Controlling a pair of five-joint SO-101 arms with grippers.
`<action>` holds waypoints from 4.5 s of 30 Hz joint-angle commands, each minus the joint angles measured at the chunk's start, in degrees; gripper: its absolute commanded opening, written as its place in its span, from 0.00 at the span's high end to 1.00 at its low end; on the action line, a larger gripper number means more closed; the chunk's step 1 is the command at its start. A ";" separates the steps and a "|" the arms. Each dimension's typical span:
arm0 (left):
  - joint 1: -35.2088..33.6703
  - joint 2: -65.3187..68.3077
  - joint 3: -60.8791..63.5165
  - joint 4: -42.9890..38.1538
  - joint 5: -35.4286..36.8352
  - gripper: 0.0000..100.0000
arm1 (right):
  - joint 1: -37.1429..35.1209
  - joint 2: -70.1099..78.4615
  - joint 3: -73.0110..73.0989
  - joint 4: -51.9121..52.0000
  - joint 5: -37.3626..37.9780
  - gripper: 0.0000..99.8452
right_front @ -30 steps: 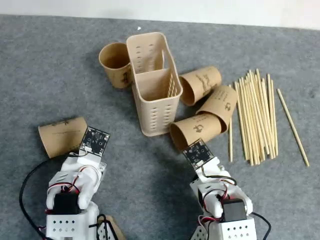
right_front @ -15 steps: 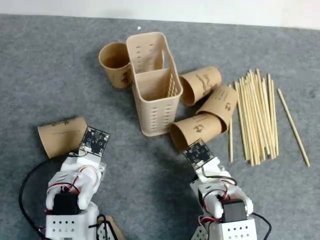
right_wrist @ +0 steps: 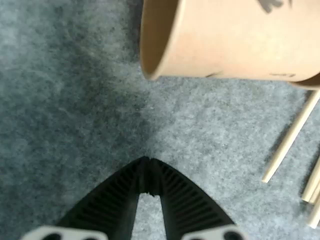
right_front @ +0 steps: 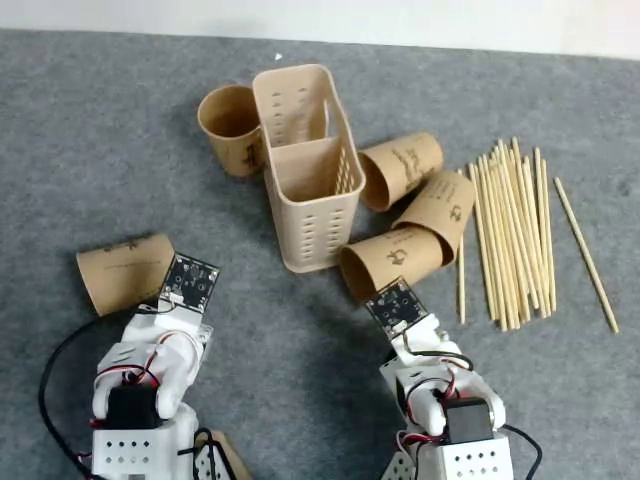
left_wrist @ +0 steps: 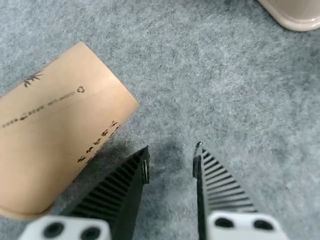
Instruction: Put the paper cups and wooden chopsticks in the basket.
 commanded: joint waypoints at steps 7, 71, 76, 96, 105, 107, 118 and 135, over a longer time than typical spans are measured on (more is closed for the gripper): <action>0.84 -0.40 -4.00 -10.90 0.44 0.84 | -0.31 -0.22 8.40 -2.77 0.35 0.99; -14.37 100.44 -76.35 0.88 8.00 0.71 | 7.34 52.18 -23.96 -21.32 -14.59 0.90; -14.81 100.00 -83.03 9.49 7.03 0.71 | 7.34 52.18 -23.96 -21.32 -14.59 0.90; -22.29 130.24 -124.18 14.15 3.16 0.71 | 7.16 52.26 -23.87 -21.32 -14.77 0.90; -14.37 146.95 -146.24 30.59 3.16 0.71 | 7.16 52.26 -23.96 -21.32 -14.77 0.90; -11.65 148.62 -149.32 33.58 3.16 0.71 | 7.16 52.26 -23.96 -21.32 -14.77 0.90; -4.53 153.27 -148.88 33.93 3.25 0.71 | 7.16 52.26 -23.87 -21.32 -14.68 0.90; 10.51 118.29 -119.25 34.02 3.25 0.98 | 7.34 52.26 -23.87 -21.32 -14.59 0.90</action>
